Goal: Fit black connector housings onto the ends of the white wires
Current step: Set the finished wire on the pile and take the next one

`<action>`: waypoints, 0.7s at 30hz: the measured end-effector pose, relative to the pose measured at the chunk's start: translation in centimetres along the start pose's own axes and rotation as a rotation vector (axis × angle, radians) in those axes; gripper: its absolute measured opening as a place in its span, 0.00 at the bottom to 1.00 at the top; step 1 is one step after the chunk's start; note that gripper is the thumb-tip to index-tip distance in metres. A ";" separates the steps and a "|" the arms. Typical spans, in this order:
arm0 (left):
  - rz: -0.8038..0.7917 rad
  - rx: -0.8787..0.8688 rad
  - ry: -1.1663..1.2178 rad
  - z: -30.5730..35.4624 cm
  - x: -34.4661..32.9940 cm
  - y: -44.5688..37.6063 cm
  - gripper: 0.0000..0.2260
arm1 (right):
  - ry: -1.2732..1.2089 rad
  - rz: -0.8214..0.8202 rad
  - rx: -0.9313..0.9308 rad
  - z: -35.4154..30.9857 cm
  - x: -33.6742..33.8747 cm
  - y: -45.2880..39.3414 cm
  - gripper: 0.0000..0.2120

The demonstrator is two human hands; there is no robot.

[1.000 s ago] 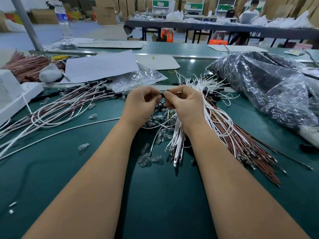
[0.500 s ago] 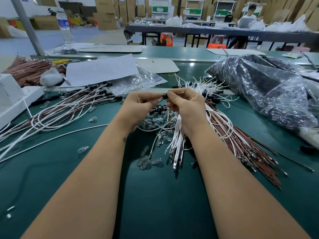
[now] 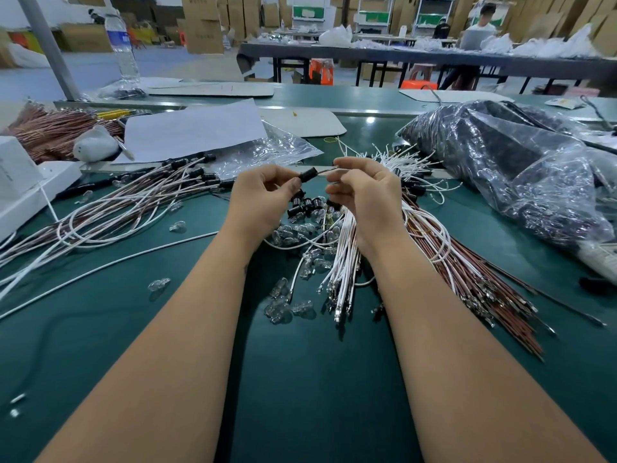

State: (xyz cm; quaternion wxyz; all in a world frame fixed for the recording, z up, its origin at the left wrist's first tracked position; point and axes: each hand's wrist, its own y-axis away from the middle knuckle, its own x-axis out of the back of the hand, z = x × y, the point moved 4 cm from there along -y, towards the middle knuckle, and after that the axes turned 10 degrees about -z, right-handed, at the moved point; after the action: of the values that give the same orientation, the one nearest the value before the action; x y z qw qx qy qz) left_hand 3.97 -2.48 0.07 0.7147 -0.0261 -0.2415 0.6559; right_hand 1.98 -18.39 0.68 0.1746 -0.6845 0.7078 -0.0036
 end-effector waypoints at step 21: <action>-0.051 -0.042 -0.147 0.6 -0.5 0.5 0.02 | 0.173 0.026 0.091 0.0 0.2 -0.1 0.11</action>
State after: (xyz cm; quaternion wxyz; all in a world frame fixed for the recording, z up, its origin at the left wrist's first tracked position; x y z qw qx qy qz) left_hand 3.33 -3.02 0.25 0.7109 0.0135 -0.3076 0.6323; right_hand 2.08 -18.59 0.66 0.1441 -0.6639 0.7280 -0.0926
